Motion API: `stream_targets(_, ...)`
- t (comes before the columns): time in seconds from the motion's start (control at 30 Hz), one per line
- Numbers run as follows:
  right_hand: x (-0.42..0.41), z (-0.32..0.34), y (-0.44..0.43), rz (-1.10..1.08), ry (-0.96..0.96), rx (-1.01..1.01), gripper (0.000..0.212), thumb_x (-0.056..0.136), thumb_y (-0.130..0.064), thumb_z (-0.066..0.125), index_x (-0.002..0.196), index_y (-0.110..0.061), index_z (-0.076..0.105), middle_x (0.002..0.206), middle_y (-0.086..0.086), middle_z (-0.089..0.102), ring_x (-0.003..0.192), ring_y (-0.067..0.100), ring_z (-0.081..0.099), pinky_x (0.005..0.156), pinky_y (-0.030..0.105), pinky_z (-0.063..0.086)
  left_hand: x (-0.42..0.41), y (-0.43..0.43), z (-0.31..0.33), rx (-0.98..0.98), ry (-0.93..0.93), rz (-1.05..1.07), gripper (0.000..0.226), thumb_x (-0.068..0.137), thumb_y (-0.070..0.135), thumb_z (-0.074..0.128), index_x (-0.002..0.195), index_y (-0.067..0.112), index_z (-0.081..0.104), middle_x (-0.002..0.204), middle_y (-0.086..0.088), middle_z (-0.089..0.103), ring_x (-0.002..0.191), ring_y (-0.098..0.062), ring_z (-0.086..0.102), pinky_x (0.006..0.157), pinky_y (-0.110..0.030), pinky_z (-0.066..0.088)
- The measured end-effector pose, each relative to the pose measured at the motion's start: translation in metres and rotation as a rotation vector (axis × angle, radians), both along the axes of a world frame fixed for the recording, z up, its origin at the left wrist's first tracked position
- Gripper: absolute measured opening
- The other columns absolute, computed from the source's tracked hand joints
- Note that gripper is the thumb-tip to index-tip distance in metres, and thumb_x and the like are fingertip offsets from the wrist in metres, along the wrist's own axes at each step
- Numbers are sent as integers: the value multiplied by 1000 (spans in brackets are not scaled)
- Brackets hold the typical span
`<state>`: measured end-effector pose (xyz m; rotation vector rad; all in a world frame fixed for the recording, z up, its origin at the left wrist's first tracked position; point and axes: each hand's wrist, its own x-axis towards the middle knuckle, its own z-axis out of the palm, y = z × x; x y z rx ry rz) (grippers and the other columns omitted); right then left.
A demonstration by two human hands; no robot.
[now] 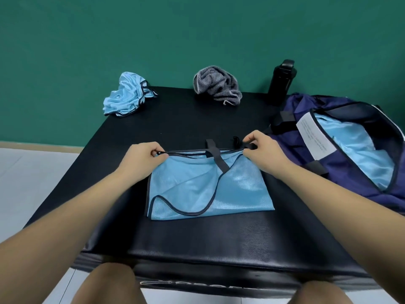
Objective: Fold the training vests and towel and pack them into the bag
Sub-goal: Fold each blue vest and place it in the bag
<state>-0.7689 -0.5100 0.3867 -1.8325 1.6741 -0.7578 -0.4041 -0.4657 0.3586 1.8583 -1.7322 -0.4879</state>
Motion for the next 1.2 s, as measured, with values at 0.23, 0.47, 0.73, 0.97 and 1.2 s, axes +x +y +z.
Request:
stream_targets(0.23,3,-17,-14,-60,-114,-28,19,90,-17,70,103,-30,66,98,-11,71,75,11,59,54,13,42,0,-12,-9,-1,95,78,14,93,40,75,84,29,75,80,1,70,78,-13,64,74,-31,52)
stream_targets(0.47,-3,-33,-23,-97,-57,1,22,92,-18,70,111,-25,63,101,-8,70,89,14,63,63,21,45,-1,-16,-16,-37,61,170,21,91,42,79,80,27,68,76,4,68,74,-10,63,68,-28,49)
stream_targets(0.73,-6,-31,-9,-95,291,-298,54,88,-19,76,136,-20,51,135,3,48,117,28,54,92,44,49,-4,10,-1,-170,-27,148,20,94,33,75,109,32,62,105,12,57,85,-8,61,78,-31,51)
stream_targets(0.97,15,-55,48,153,420,-609,19,84,-11,70,99,-16,59,101,-1,51,90,26,48,79,46,43,-64,80,4,-291,-106,-180,10,97,25,70,105,31,66,105,19,58,101,-6,58,85,-32,51)
stream_targets(1.2,24,-76,56,143,455,-559,8,94,-22,61,90,-16,61,88,-2,52,83,24,50,72,40,46,-121,111,-27,-241,-83,-467,16,104,29,59,117,29,68,116,20,65,108,-6,63,94,-33,54)
